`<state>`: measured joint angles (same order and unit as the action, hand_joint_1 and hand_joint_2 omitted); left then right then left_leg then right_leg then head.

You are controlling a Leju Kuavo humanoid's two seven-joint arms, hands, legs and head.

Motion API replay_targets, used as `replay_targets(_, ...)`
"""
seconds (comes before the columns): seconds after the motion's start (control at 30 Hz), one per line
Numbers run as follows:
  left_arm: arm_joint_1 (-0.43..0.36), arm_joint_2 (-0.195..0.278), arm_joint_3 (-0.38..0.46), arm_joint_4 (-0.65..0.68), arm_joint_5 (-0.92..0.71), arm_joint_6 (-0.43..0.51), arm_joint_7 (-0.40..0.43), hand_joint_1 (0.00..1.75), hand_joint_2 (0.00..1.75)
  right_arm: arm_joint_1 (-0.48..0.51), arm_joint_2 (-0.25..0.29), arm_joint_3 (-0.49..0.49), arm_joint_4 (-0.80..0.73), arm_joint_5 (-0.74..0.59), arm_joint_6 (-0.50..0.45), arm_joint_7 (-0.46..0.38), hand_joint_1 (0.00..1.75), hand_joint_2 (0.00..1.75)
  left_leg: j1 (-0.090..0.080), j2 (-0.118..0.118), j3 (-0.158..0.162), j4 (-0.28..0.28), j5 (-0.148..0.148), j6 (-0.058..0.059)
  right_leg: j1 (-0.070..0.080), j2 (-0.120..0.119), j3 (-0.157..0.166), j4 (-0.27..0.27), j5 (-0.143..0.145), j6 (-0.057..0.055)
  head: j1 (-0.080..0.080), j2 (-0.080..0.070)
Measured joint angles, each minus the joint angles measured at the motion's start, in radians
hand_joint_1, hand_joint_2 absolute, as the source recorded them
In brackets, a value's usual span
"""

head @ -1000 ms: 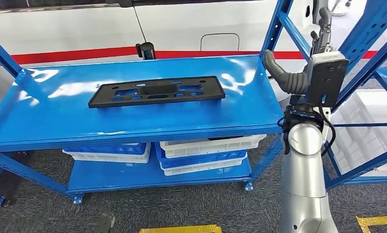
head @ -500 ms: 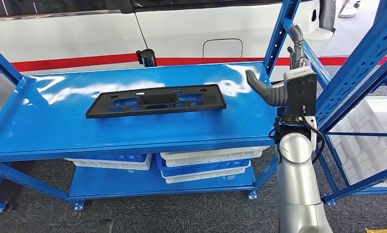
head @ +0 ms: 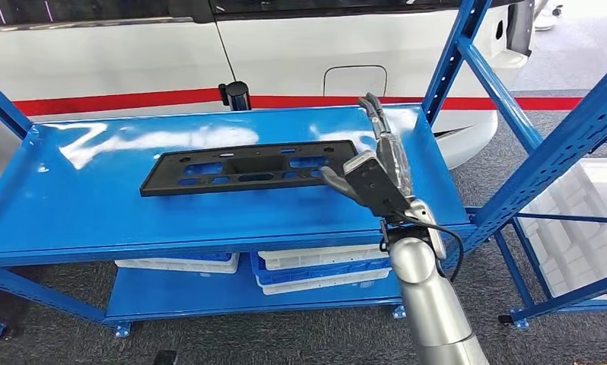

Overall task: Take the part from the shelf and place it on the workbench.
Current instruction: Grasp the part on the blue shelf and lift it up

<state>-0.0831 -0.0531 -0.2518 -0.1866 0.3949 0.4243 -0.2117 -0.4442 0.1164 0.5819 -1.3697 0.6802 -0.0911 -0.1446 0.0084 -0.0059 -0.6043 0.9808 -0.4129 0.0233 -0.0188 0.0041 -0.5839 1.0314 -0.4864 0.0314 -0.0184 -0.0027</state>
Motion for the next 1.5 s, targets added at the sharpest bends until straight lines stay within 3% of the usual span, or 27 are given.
replay_targets(0.1, 0.000, 0.000, 0.000, 0.001, 0.000, 0.000, 0.001, 0.00, 0.00, 0.003, 0.007, 0.067, 0.031, 0.054, 0.011, 0.012, 0.00, 1.75, -0.002, 0.002, 0.013, -0.005, -0.003, 0.016, 0.000, -0.002, -0.098, 0.183, -0.067, -0.012, 0.002, 0.000)
replay_targets(0.17, 0.001, -0.001, 0.000, 0.001, 0.002, 0.000, 0.001, 0.00, 0.00, 0.002, 0.016, 0.109, 0.069, 0.093, 0.006, 0.020, 0.00, 1.75, -0.004, -0.002, 0.015, -0.004, -0.008, 0.019, 0.000, -0.002, -0.152, 0.261, -0.077, -0.007, 0.003, 0.000)
replay_targets(0.2, 0.001, -0.002, 0.000, 0.001, 0.003, 0.001, 0.000, 0.00, 0.00, -0.004, 0.024, 0.131, 0.093, 0.122, -0.001, 0.027, 0.00, 1.75, -0.004, -0.004, 0.017, -0.003, -0.011, 0.017, 0.000, -0.002, -0.152, 0.245, -0.059, 0.000, 0.003, 0.000)
replay_targets(0.27, 0.002, -0.003, 0.000, 0.002, 0.005, 0.001, -0.002, 0.00, 0.00, -0.026, 0.044, 0.180, 0.150, 0.202, -0.025, 0.051, 0.00, 1.75, -0.005, -0.008, 0.020, 0.005, -0.020, 0.011, -0.002, -0.002, -0.102, 0.116, 0.005, 0.014, 0.004, 0.000)
replay_targets(0.33, 0.002, -0.003, 0.000, 0.002, 0.005, 0.002, -0.004, 0.00, 0.00, -0.058, 0.068, 0.225, 0.224, 0.293, -0.060, 0.083, 0.00, 1.75, -0.009, -0.011, 0.020, 0.018, -0.034, 0.000, -0.003, -0.003, -0.051, 0.008, 0.049, 0.012, 0.003, 0.000)
replay_targets(0.37, 0.002, -0.003, 0.000, 0.002, 0.005, 0.003, -0.004, 0.00, 0.00, -0.073, 0.080, 0.240, 0.264, 0.328, -0.078, 0.097, 0.00, 1.75, -0.009, -0.011, 0.019, 0.022, -0.038, -0.006, -0.001, -0.003, -0.041, -0.012, 0.056, 0.006, 0.003, 0.000)
replay_targets(0.5, 0.002, -0.001, 0.000, 0.002, 0.002, 0.005, -0.004, 0.00, 0.00, -0.122, 0.119, 0.257, 0.401, 0.401, -0.130, 0.129, 0.00, 1.75, 0.000, -0.009, 0.008, 0.044, -0.056, -0.029, -0.004, -0.002, -0.033, -0.018, 0.059, -0.021, 0.002, 0.000)
replay_targets(0.53, 0.002, -0.001, 0.000, 0.002, -0.001, 0.005, -0.004, 0.00, 0.00, -0.136, 0.128, 0.259, 0.432, 0.426, -0.144, 0.144, 0.00, 1.75, 0.002, -0.006, -0.008, 0.078, -0.076, -0.035, -0.008, -0.002, -0.030, -0.021, 0.059, -0.027, 0.001, 0.000)
replay_targets(0.6, 0.002, -0.001, 0.000, 0.002, -0.010, 0.005, 0.000, 0.00, 0.00, -0.157, 0.138, 0.260, 0.491, 0.492, -0.173, 0.188, 0.00, 1.75, 0.007, -0.003, -0.068, 0.200, -0.131, -0.046, -0.010, -0.002, -0.027, -0.021, 0.056, -0.032, -0.002, 0.000)
replay_targets(0.67, 0.002, -0.001, -0.003, 0.003, -0.023, 0.005, 0.012, 0.00, 0.00, -0.167, 0.138, 0.260, 0.549, 0.578, -0.206, 0.252, 0.00, 1.75, 0.013, 0.000, -0.125, 0.295, -0.155, -0.053, -0.010, -0.003, -0.026, -0.021, 0.054, -0.034, -0.002, 0.000)
replay_targets(0.7, 0.001, 0.000, -0.006, 0.003, -0.031, 0.005, 0.018, 0.00, 0.00, -0.171, 0.137, 0.259, 0.574, 0.625, -0.223, 0.285, 0.00, 1.75, 0.016, 0.001, -0.130, 0.293, -0.141, -0.055, -0.011, -0.002, -0.026, -0.021, 0.054, -0.033, -0.002, 0.000)
replay_targets(0.73, 0.000, 0.001, -0.010, 0.003, -0.039, 0.005, 0.025, 0.00, 0.00, -0.175, 0.135, 0.257, 0.599, 0.671, -0.239, 0.317, 0.00, 1.75, 0.019, 0.002, -0.114, 0.251, -0.109, -0.057, -0.012, -0.002, -0.025, -0.020, 0.054, -0.033, -0.002, 0.000)
replay_targets(0.77, -0.002, 0.002, -0.016, 0.003, -0.047, 0.005, 0.030, 0.00, 0.00, -0.181, 0.133, 0.252, 0.621, 0.714, -0.252, 0.343, 0.00, 1.75, 0.022, 0.004, -0.082, 0.181, -0.071, -0.058, -0.013, -0.001, -0.023, -0.020, 0.053, -0.031, -0.002, 0.000)
replay_targets(0.83, -0.009, 0.004, -0.025, 0.003, -0.060, 0.005, 0.039, 0.00, 0.00, -0.194, 0.129, 0.237, 0.661, 0.784, -0.271, 0.386, 0.00, 1.75, 0.023, 0.002, -0.021, 0.059, -0.027, -0.056, -0.009, 0.001, -0.022, -0.020, 0.050, -0.023, -0.001, 0.000)
replay_targets(0.87, -0.012, 0.004, -0.028, 0.003, -0.066, 0.004, 0.043, 0.00, 0.00, -0.199, 0.126, 0.228, 0.677, 0.810, -0.276, 0.402, 0.00, 1.75, 0.022, 0.000, -0.005, 0.030, -0.021, -0.052, -0.006, 0.001, -0.024, -0.019, 0.049, -0.018, -0.001, 0.000)
replay_targets(0.97, -0.017, 0.002, -0.043, 0.003, -0.082, 0.001, 0.053, 0.00, 0.00, -0.205, 0.113, 0.196, 0.713, 0.864, -0.284, 0.437, 0.00, 1.75, 0.013, -0.003, 0.000, 0.023, -0.019, -0.044, 0.001, 0.002, -0.024, -0.020, 0.050, -0.012, 0.002, 0.000)
replay_targets(1.03, -0.021, 0.003, -0.051, 0.003, -0.092, 0.000, 0.057, 0.00, 0.00, -0.209, 0.103, 0.176, 0.727, 0.881, -0.290, 0.462, 0.10, 1.75, 0.005, -0.005, 0.001, 0.023, -0.019, -0.037, -0.001, 0.001, -0.020, -0.026, 0.051, -0.010, 0.002, 0.000)
replay_targets(1.1, -0.025, 0.004, -0.058, 0.003, -0.101, 0.000, 0.060, 0.00, 0.00, -0.212, 0.091, 0.163, 0.735, 0.886, -0.296, 0.486, 0.98, 1.75, 0.002, -0.005, 0.001, 0.024, -0.020, -0.029, -0.004, 0.001, -0.016, -0.032, 0.054, -0.006, 0.002, 0.000)
replay_targets(1.17, -0.028, 0.003, -0.068, 0.003, -0.109, 0.000, 0.063, 0.00, 0.00, -0.212, 0.077, 0.155, 0.740, 0.888, -0.304, 0.505, 1.75, 1.75, 0.002, -0.005, 0.001, 0.024, -0.020, -0.025, -0.004, 0.001, -0.013, -0.038, 0.057, -0.001, 0.003, 0.000)
replay_targets(1.5, -0.042, 0.002, -0.098, 0.003, -0.145, 0.003, 0.066, 0.00, 0.00, -0.179, 0.015, 0.118, 0.706, 0.891, -0.331, 0.542, 1.75, 1.75, 0.000, -0.005, 0.001, 0.024, -0.020, -0.019, -0.006, 0.001, -0.011, -0.044, 0.061, 0.007, 0.002, 0.000)
